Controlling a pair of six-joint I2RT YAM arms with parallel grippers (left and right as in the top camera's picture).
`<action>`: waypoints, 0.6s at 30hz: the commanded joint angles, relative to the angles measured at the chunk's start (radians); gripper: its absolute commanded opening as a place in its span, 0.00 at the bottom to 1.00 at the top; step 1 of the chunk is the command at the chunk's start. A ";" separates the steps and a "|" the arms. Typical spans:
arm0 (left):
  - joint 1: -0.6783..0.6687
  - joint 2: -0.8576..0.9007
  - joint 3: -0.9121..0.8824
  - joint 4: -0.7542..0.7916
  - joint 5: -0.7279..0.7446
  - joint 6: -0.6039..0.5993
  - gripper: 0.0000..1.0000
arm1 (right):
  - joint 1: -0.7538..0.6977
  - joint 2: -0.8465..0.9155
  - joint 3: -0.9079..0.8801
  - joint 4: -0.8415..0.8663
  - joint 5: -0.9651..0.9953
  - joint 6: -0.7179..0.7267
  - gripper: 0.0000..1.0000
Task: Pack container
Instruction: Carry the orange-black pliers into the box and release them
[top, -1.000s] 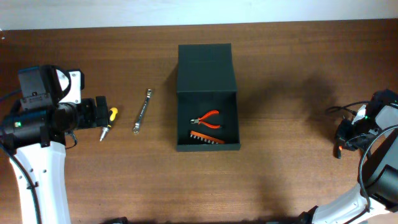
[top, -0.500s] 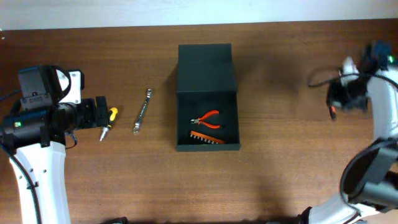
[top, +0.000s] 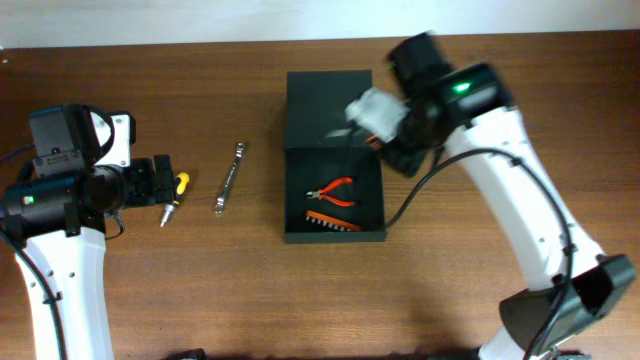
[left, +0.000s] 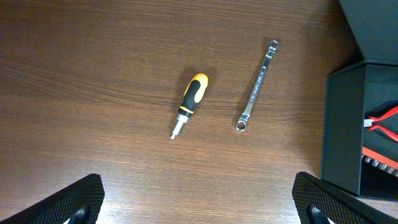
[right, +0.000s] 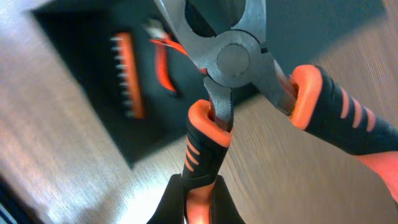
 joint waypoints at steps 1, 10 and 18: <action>-0.003 0.003 0.016 0.000 -0.003 0.012 0.99 | 0.070 0.044 0.000 0.003 -0.004 -0.103 0.04; -0.003 0.003 0.016 -0.001 -0.003 0.012 0.99 | 0.122 0.204 0.000 0.004 -0.014 -0.099 0.04; -0.003 0.003 0.016 -0.001 -0.003 0.012 0.99 | 0.122 0.369 0.000 0.029 -0.080 -0.098 0.04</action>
